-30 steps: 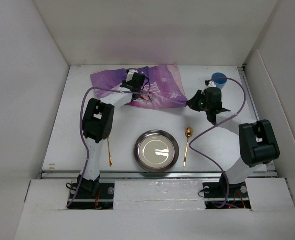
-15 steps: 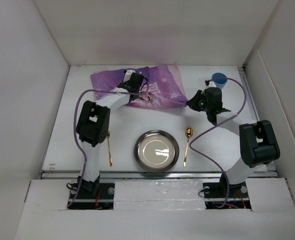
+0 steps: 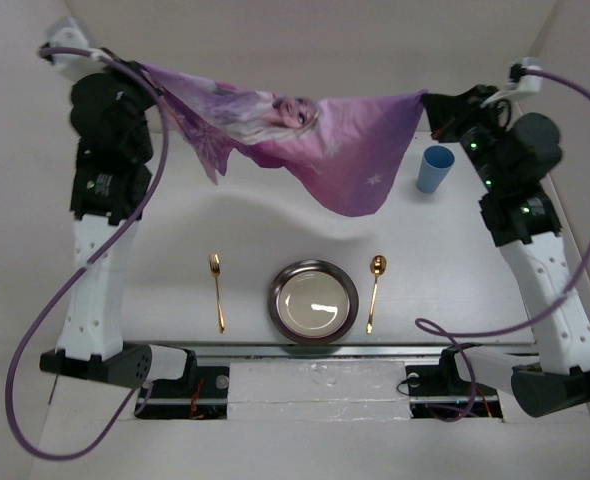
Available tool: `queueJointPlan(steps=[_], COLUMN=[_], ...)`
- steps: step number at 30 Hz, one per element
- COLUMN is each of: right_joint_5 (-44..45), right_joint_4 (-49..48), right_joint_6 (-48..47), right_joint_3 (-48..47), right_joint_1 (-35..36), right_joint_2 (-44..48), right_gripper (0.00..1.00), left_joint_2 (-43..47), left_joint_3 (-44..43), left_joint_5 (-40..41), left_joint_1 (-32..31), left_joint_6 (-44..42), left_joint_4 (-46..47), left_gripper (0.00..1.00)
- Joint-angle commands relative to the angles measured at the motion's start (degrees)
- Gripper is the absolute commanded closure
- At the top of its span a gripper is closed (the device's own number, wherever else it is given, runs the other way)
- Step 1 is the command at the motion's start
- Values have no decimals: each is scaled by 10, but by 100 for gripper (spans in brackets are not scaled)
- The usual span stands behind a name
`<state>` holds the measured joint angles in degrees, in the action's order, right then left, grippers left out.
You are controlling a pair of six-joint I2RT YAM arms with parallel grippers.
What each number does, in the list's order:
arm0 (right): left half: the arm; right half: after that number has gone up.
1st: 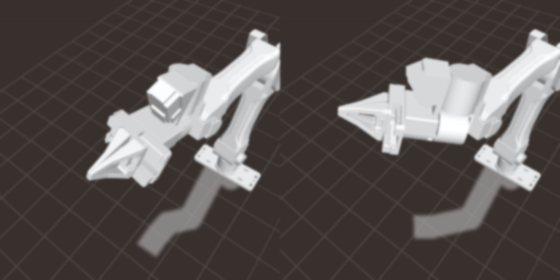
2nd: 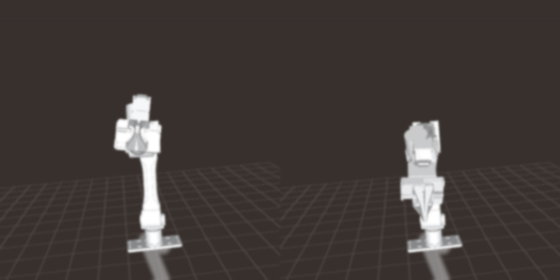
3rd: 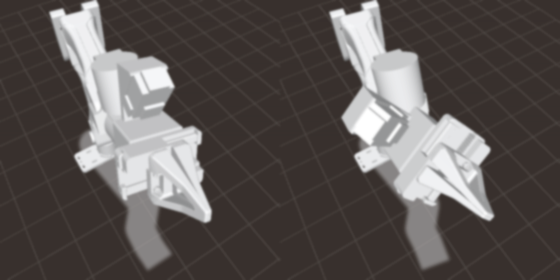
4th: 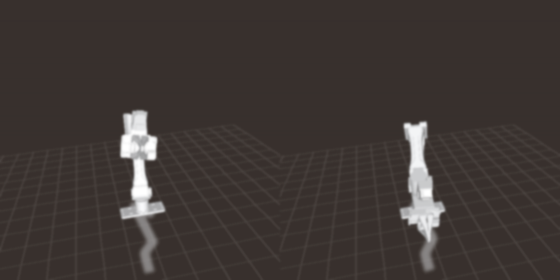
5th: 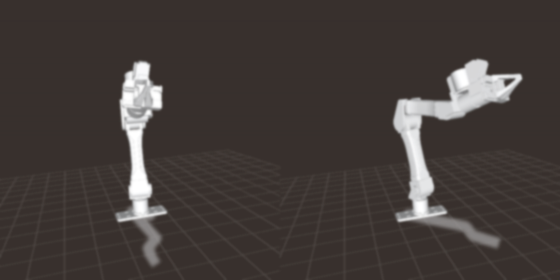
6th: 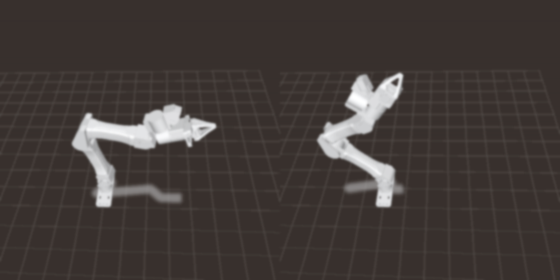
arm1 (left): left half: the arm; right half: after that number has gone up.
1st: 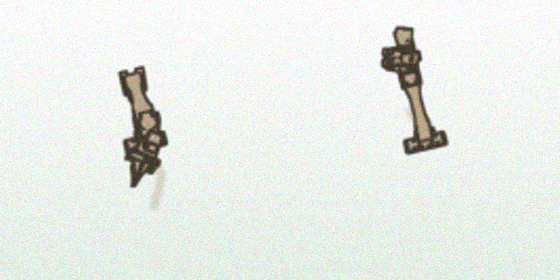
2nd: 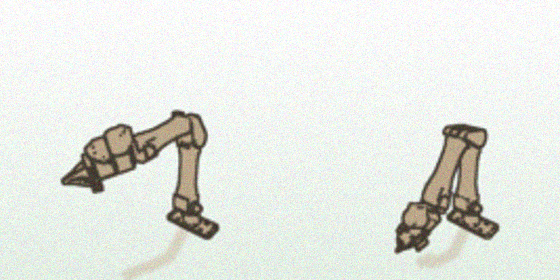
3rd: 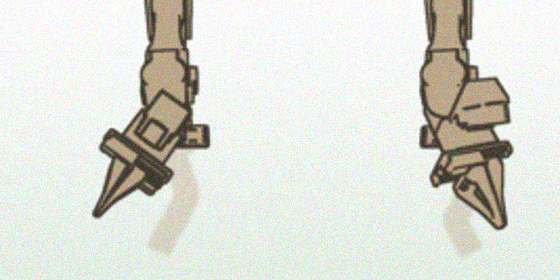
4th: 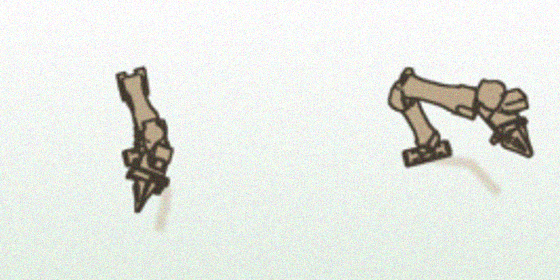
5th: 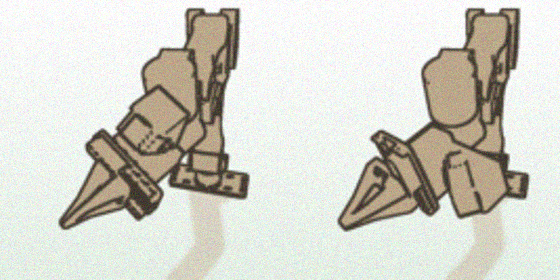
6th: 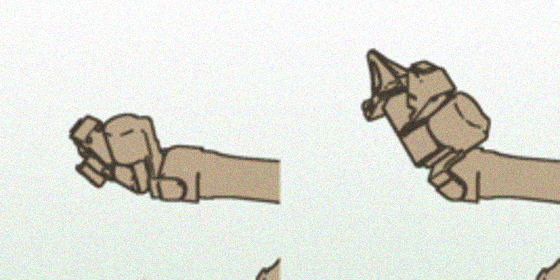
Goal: Set the dinner table for one person
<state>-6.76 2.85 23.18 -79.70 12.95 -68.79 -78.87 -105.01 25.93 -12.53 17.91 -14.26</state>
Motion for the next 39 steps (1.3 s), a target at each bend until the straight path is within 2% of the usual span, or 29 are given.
queueJointPlan(steps=[1,2,5,10,13,15,16,18,19,20,21,24,25,26,27,28,29,30,32,33,35,36,37,38,39], right_joint_5=[29,32,57,58,54,40,30,29,18,18,13,3,-4,-9,-12,-18,-24,-28,-29,-30,-28,-31,-34,-34,-31], right_joint_4=[107,122,159,168,146,132,126,104,82,82,82,101,109,118,140,154,172,204,223,216,185,136,79,79,40], right_joint_6=[-46,-57,-68,-70,-63,-59,-57,-58,-57,-56,-57,-53,-53,-50,-49,-47,-46,-45,-49,-51,-52,-51,-45,-44,-39], right_joint_3=[-111,-156,-202,-195,-166,-162,-163,-165,-167,-176,-191,-293,-322,-358,-434,-476,-520,-605,-653,-654,-559,-505,-330,-328,-273], right_joint_1=[2,2,2,-18,-41,-54,-59,-64,-70,-70,-70,-75,-75,-75,-80,-80,-80,-86,-86,-91,-91,-91,-96,-96,-96], right_joint_2=[28,30,43,41,18,-21,-36,-80,-111,-111,-153,-229,-279,-303,-327,-374,-396,-415,-439,-433,-377,-352,-299,-298,-254], right_gripper=[100,100,100,100,100,100,100,100,100,100,100,100,100,100,100,100,100,100,100,100,100,100,100,100,100], left_joint_2=[34,41,63,66,55,26,13,-42,-94,-122,-149,-272,-300,-357,-382,-390,-368,-357,-353,-352,-334,-322,-288,-267,-248], left_joint_3=[-54,-62,-57,-17,48,80,86,81,48,24,-5,-176,-277,-326,-377,-385,-358,-332,-337,-341,-318,-293,-176,-175,-125], left_joint_5=[-55,-52,-53,-69,-64,-109,-147,-231,-276,-280,-287,-324,-335,-345,-352,-361,-390,-399,-403,-409,-411,-411,-412,-411,-407], left_joint_1=[22,22,22,22,22,48,92,130,152,153,158,158,158,158,158,158,158,163,163,163,163,163,163,163,163], left_joint_6=[17,14,12,-9,-38,-28,-14,22,33,33,36,41,46,49,54,69,77,83,82,78,68,64,55,55,45], left_joint_4=[17,17,37,68,110,124,126,127,111,101,90,29,14,-14,-26,-23,34,58,61,59,58,64,94,112,132], left_gripper=[100,100,100,100,100,100,100,100,100,100,100,100,100,100,100,100,100,100,100,100,100,100,100,100,100])
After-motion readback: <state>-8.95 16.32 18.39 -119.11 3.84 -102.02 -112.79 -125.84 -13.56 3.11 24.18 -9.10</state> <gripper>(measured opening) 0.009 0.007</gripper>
